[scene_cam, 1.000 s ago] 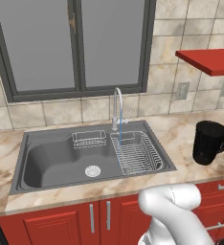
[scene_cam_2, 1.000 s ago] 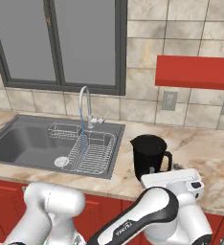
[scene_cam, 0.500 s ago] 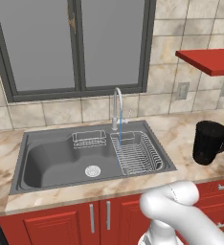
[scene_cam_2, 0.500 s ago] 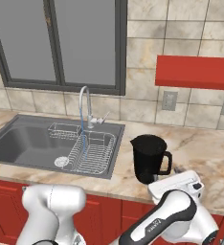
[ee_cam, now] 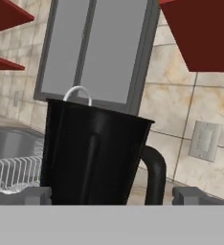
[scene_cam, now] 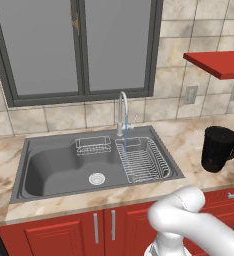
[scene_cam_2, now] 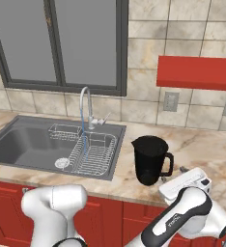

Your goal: Turn on the sink faucet and place the jug under the water for a few seconds to fill it up.

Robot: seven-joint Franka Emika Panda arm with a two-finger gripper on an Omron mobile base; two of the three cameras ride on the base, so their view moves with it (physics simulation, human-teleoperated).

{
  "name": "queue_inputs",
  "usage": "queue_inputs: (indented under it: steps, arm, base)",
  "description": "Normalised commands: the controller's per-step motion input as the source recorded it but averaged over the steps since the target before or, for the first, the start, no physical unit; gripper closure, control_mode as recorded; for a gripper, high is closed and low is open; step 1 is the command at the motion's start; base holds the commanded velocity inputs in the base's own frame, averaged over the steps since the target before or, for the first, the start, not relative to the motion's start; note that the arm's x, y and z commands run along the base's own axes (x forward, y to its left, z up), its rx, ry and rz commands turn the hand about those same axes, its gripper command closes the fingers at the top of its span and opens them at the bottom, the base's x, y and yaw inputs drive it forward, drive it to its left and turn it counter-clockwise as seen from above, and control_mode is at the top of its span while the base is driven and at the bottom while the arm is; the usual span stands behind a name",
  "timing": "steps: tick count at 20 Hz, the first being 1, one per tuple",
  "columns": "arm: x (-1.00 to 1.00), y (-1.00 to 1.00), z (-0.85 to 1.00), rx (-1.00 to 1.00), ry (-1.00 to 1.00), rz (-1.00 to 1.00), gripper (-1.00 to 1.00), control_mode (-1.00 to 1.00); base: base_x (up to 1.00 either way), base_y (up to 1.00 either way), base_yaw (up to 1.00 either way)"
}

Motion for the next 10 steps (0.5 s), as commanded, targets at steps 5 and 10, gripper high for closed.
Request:
queue_inputs:
  steps: [5, 10]
  arm:
    - [0.34, -0.11, -0.22, -0.03, 0.00, 0.07, -1.00, -1.00]
    - [0.44, -0.05, -0.23, 0.00, 0.00, 0.05, -1.00, -1.00]
  base:
    - [0.00, 0.00, 0.00]
    - [0.00, 0.00, 0.00]
